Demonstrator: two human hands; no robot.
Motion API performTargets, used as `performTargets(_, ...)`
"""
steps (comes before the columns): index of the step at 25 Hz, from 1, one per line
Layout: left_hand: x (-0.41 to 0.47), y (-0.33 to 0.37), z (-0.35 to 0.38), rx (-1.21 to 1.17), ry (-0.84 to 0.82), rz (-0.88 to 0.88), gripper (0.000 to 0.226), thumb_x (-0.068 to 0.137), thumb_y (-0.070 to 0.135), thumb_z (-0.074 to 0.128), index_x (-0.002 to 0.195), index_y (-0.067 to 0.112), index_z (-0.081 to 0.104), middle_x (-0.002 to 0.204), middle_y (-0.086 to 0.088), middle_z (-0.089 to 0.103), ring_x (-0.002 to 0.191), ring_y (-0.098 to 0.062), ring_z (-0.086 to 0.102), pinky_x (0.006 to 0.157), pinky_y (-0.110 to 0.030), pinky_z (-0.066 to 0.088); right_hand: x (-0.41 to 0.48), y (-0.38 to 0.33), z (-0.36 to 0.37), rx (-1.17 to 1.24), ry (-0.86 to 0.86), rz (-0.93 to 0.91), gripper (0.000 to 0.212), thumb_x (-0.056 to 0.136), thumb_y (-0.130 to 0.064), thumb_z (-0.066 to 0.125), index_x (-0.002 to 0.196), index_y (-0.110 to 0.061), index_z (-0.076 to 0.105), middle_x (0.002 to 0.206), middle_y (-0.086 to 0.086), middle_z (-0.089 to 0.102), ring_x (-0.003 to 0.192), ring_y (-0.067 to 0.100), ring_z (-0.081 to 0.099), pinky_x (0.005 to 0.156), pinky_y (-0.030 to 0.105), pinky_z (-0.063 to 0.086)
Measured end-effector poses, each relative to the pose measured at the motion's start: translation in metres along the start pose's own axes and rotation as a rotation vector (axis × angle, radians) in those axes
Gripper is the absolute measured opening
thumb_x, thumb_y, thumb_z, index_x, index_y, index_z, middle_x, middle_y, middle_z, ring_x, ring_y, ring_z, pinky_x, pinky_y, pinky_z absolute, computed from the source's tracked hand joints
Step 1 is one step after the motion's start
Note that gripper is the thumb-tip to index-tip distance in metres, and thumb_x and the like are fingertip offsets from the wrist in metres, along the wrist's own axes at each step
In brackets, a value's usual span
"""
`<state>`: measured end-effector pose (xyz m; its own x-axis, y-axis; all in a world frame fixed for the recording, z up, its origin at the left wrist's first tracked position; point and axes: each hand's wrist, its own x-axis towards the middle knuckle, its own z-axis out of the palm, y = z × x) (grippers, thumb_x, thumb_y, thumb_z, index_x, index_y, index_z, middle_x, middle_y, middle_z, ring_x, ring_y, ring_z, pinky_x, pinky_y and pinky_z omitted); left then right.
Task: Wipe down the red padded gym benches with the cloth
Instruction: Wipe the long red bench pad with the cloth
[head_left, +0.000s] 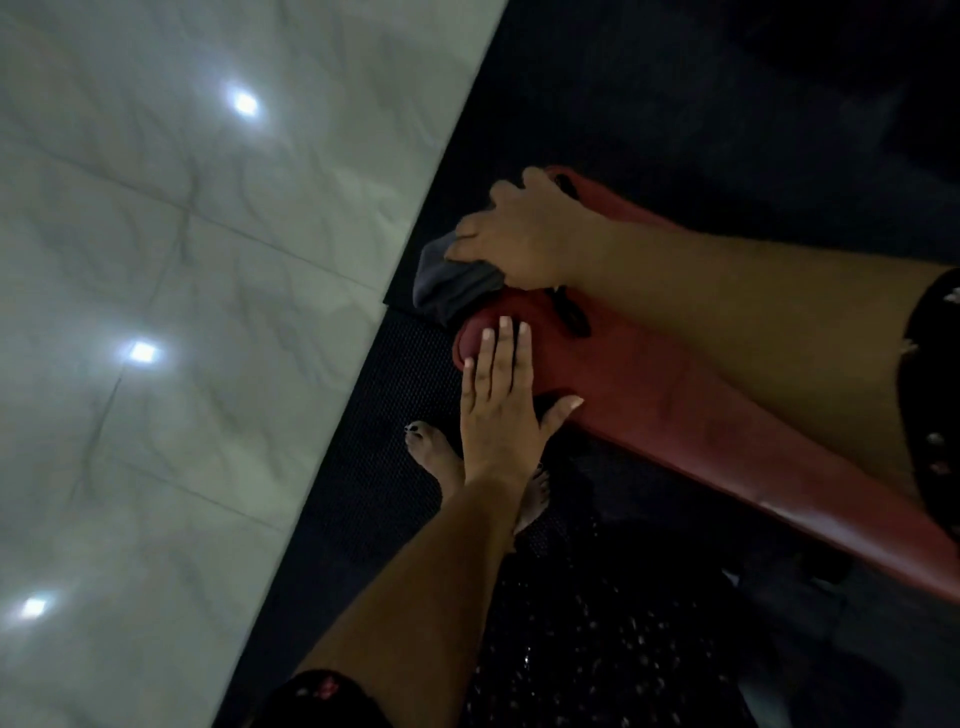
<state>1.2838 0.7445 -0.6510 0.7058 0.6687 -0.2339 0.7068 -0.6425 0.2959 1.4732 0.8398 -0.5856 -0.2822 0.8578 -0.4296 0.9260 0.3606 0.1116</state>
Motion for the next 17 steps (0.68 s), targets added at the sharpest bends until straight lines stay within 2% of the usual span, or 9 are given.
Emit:
performTargets(1, -0.001, 0.0, 0.0, 0.002, 0.0, -0.006, 0.09, 0.091, 0.075, 0.021, 0.157, 0.014, 0.008, 0.164, -0.007, 0.01, 0.151, -0.02, 0.002, 0.121, -0.033, -0.008, 0.001, -0.007, -0.007, -0.026, -0.026, -0.027, 0.049, 0.1, -0.033, 0.041, 0.148, -0.04, 0.03, 0.151, -0.002, 0.037, 0.121, 0.035, 0.043, 0.092, 0.049, 0.036)
performTargets(3, -0.002, 0.0, -0.001, 0.005, 0.004, -0.009, 0.09, 0.091, 0.075, 0.022, 0.157, 0.014, 0.008, 0.164, -0.007, 0.012, 0.151, -0.02, 0.002, 0.122, -0.033, -0.007, 0.002, -0.025, -0.013, -0.072, -0.04, -0.206, 0.047, 0.103, -0.033, 0.036, 0.147, -0.048, 0.027, 0.15, -0.004, 0.037, 0.119, 0.034, 0.044, 0.087, 0.047, 0.038)
performTargets(5, -0.002, -0.002, -0.003, -0.015, -0.008, 0.011, 0.089, 0.091, 0.074, 0.024, 0.157, 0.016, 0.006, 0.164, -0.006, 0.009, 0.151, -0.019, 0.0, 0.121, -0.031, -0.01, -0.006, -0.016, -0.011, -0.091, -0.028, -0.314, 0.048, 0.102, -0.029, 0.036, 0.145, -0.05, 0.03, 0.15, -0.006, 0.037, 0.122, 0.032, 0.042, 0.086, 0.044, 0.037)
performTargets(7, -0.002, -0.005, -0.004, -0.019, -0.01, 0.051, 0.089, 0.092, 0.073, 0.029, 0.157, 0.016, 0.005, 0.165, -0.006, 0.009, 0.151, -0.02, -0.001, 0.12, -0.03, -0.015, -0.015, 0.015, -0.003, -0.094, 0.003, -0.196, 0.049, 0.101, -0.027, 0.039, 0.143, -0.05, 0.036, 0.151, -0.006, 0.037, 0.123, 0.033, 0.041, 0.087, 0.045, 0.037)
performTargets(10, 0.006, -0.012, -0.008, 0.014, 0.008, 0.122, 0.092, 0.09, 0.071, 0.039, 0.156, 0.012, 0.012, 0.164, -0.008, 0.015, 0.15, -0.021, 0.003, 0.119, -0.032, -0.017, -0.031, 0.025, 0.009, 0.003, -0.028, 0.262, 0.044, 0.101, -0.029, 0.04, 0.143, -0.043, 0.04, 0.152, 0.001, 0.036, 0.126, 0.04, 0.039, 0.093, 0.052, 0.037)
performTargets(11, 0.01, -0.015, -0.01, 0.035, 0.015, 0.151, 0.092, 0.091, 0.071, 0.04, 0.155, 0.011, 0.015, 0.163, -0.009, 0.017, 0.15, -0.022, 0.005, 0.12, -0.033, -0.016, -0.033, 0.016, 0.013, 0.019, -0.015, 0.343, 0.043, 0.101, -0.029, 0.044, 0.142, -0.041, 0.044, 0.15, 0.002, 0.039, 0.124, 0.043, 0.042, 0.092, 0.053, 0.039)
performTargets(14, 0.032, -0.023, -0.017, 0.108, 0.059, 0.252, 0.09, 0.091, 0.069, 0.036, 0.153, 0.006, 0.022, 0.161, -0.014, 0.02, 0.15, -0.025, 0.012, 0.122, -0.037, -0.009, -0.036, 0.004, 0.032, -0.064, 0.142, 0.221, 0.039, 0.09, -0.03, 0.063, 0.127, -0.04, 0.06, 0.135, -0.002, 0.058, 0.107, 0.039, 0.057, 0.08, 0.046, 0.048)
performTargets(16, 0.051, -0.026, -0.023, 0.137, 0.082, 0.333, 0.089, 0.092, 0.068, 0.035, 0.154, 0.005, 0.023, 0.162, -0.014, 0.018, 0.15, -0.026, 0.013, 0.123, -0.04, -0.002, -0.039, 0.026, 0.035, -0.068, 0.155, 0.156, 0.042, 0.09, -0.031, 0.062, 0.13, -0.043, 0.057, 0.139, -0.003, 0.056, 0.109, 0.038, 0.057, 0.08, 0.046, 0.049)
performTargets(17, 0.061, -0.025, -0.025, 0.141, 0.086, 0.369, 0.088, 0.092, 0.067, 0.035, 0.154, 0.005, 0.024, 0.162, -0.014, 0.018, 0.15, -0.026, 0.013, 0.123, -0.041, 0.002, -0.039, 0.034, 0.032, -0.027, 0.132, 0.211, 0.042, 0.093, -0.031, 0.058, 0.134, -0.043, 0.054, 0.143, -0.002, 0.052, 0.112, 0.039, 0.055, 0.082, 0.048, 0.047)
